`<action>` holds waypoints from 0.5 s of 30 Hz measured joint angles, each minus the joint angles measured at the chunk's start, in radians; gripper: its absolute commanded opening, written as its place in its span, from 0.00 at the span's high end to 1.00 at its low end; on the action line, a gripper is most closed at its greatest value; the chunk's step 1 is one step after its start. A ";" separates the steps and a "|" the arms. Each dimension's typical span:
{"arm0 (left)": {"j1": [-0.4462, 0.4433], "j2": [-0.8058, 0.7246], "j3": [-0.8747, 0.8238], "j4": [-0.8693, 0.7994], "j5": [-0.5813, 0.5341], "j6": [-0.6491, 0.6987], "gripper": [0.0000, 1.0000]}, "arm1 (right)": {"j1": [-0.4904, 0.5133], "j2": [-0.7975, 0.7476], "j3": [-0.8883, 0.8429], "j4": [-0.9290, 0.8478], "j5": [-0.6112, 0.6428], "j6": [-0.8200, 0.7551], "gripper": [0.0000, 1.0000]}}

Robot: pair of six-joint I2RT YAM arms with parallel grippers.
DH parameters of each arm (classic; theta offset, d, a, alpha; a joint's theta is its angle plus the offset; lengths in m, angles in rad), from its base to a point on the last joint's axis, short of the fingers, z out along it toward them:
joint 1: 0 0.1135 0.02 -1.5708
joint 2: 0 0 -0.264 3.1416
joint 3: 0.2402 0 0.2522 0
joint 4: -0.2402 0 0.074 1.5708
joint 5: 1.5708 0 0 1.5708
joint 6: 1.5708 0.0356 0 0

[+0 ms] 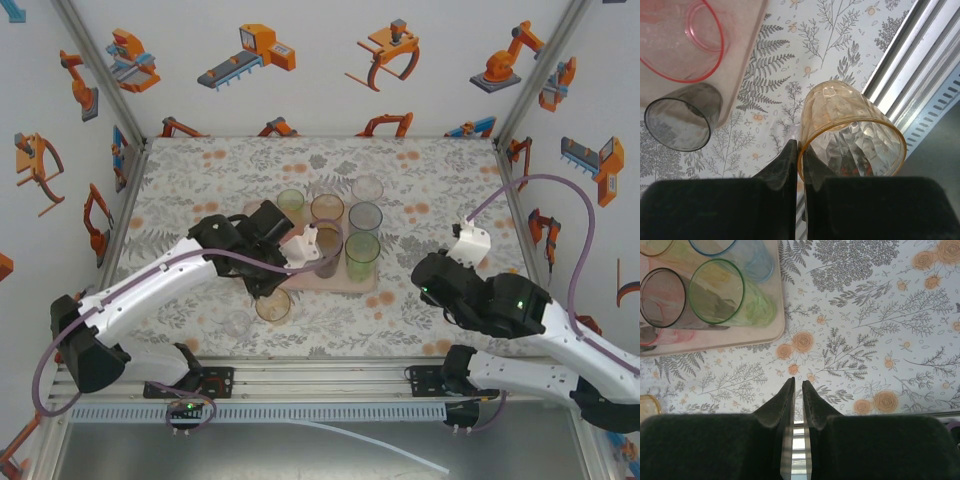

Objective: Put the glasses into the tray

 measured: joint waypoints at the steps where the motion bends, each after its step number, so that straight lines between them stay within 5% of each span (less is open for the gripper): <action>1: 0.013 0.000 0.013 -0.003 0.000 0.001 0.87 | 0.000 0.003 0.002 -0.002 0.000 0.000 0.84; 15: 0.296 0.077 0.340 -0.021 0.023 0.026 0.86 | 0.000 0.050 0.051 -0.008 0.000 -0.001 0.84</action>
